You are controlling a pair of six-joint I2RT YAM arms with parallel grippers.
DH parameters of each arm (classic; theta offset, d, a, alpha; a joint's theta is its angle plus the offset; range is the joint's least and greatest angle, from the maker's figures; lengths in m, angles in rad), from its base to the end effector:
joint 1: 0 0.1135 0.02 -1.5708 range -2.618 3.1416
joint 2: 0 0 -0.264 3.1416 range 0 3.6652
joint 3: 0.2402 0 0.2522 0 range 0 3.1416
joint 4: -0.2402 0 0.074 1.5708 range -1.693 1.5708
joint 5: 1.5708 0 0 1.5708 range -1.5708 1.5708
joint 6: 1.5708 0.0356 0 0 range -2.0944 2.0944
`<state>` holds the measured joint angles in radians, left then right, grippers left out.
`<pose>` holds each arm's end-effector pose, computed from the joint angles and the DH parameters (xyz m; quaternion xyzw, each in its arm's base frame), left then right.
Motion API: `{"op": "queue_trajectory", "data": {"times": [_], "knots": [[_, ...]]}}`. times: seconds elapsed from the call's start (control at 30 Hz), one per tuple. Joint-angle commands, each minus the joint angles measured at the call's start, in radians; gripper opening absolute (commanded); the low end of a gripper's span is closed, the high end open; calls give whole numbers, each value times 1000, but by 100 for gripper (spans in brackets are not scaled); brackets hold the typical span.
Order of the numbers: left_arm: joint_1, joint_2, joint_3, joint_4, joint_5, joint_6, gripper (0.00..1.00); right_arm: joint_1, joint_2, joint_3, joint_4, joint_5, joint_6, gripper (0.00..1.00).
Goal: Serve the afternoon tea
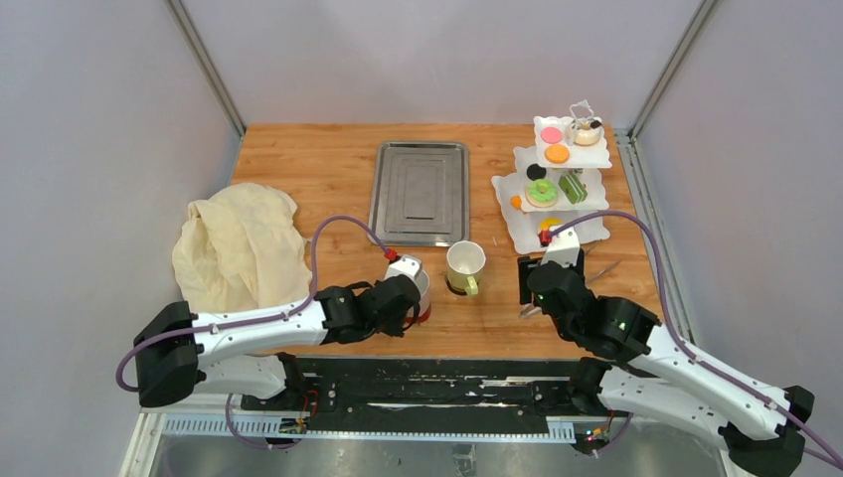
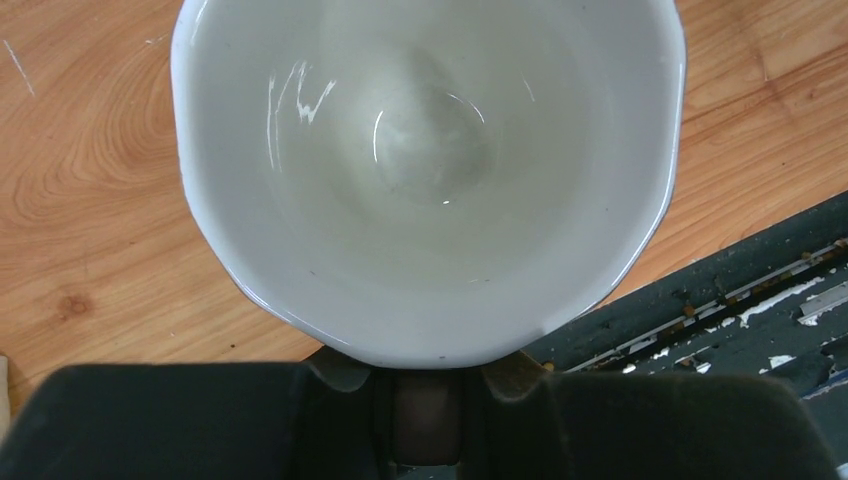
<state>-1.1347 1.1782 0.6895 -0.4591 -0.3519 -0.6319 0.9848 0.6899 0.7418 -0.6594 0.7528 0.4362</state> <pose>0.1066 -0.1998 0.2081 0.1812 0.9211 -0.1275 0.3203 0.0977 0.1032 0.2971 -0.0593 0.8395 0.0340 0.5390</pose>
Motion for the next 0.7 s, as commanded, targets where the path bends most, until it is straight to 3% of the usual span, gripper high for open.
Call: {"op": "queue_trajectory", "data": {"times": [0.0,0.5,0.67], "knots": [[-6,-18,17,44,-75,-10,0,-9,-15,-10,-24,28,27,67],[-23,25,-54,108,-58,-61,0,-9,-3,-16,-25,38,19,67],[-25,9,-75,96,-63,-77,21,-9,11,-12,-6,28,-8,69]]}}
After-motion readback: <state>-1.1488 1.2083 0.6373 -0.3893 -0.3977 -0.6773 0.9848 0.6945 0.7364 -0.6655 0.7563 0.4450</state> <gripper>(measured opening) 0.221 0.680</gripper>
